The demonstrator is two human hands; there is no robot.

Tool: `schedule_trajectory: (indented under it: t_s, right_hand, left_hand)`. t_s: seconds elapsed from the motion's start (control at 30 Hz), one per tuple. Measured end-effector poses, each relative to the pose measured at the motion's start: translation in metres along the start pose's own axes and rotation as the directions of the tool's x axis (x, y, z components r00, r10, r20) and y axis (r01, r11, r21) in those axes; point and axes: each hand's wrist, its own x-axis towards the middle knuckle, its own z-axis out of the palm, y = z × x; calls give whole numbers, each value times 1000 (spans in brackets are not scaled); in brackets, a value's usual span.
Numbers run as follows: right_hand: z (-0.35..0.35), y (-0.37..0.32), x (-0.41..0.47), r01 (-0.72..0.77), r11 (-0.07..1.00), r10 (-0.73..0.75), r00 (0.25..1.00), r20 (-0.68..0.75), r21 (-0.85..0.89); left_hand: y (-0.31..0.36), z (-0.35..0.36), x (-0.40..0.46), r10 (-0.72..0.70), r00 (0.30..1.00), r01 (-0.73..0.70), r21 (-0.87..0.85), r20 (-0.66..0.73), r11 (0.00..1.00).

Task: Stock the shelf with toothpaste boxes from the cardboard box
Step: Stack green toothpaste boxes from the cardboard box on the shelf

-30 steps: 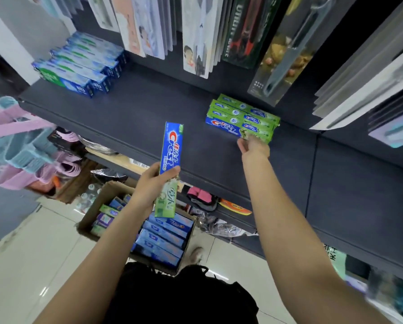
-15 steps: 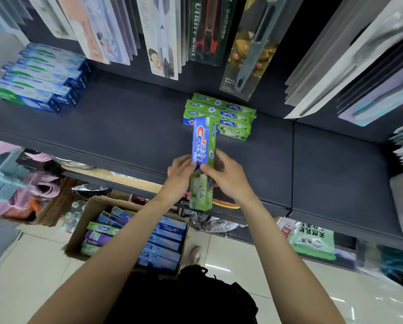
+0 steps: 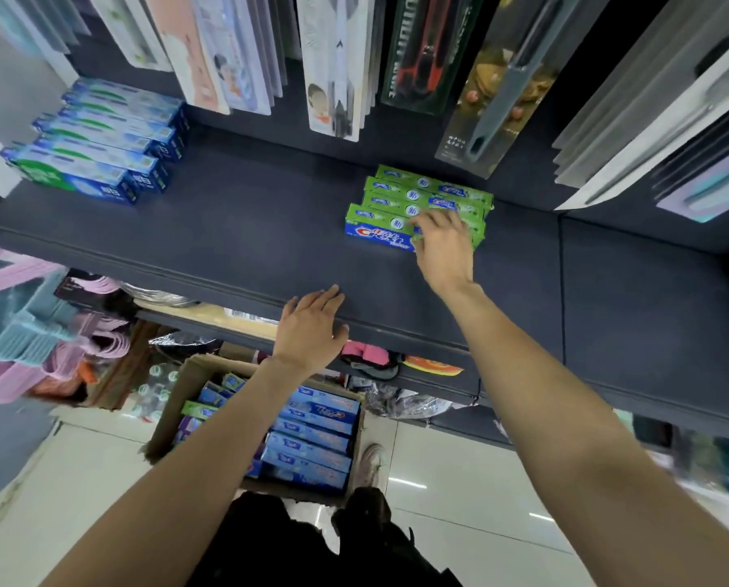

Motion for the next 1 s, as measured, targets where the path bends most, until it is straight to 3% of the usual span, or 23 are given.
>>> schedule_trajectory:
  t_s: [0.1,0.17,0.27,0.33,0.4,0.5,0.6,0.7,0.83,1.0]
  right_hand:
    - [8,-22,-52,-66,989,90,979,-182,134]
    - [11,-45,-98,-69,978,113,967,-226,195]
    - [17,-84,-165,-69,957,121,978,-172,281]
    - [27,-111,-201,-108,946,133,989,-63,305]
    - [44,-133,-226,-164,936,149,986,71,312]
    - [85,-158,-253,-258,924,162,932,323,281]
    - [143,-177,-260,-296,921,114,826,551,254]
    - [211,-190,-254,-230,947,19,736,677,223]
    - [302,-206,-242,-110,977,-67,651,756,182]
    - [391,-226,-237,31,992,-116,631,767,124]
  left_hand:
    - [-19,-2,-7,26,987,-66,-248,-161,966]
    - [-35,-3,-25,65,957,-163,-338,-284,927]
    - [-66,-3,-62,143,930,-271,-366,-339,890]
    - [-94,4,-85,187,925,-304,-353,-330,885]
    - [-127,20,-103,212,948,-288,-352,-238,890]
    - [-180,64,-116,107,988,-60,-367,109,928]
    - [-234,125,-116,19,926,87,-262,377,961]
    - [-274,180,-111,-64,865,129,-97,498,987]
    - [-308,242,-108,-39,777,13,46,629,999]
    - [-329,287,-104,90,720,-261,148,688,954]
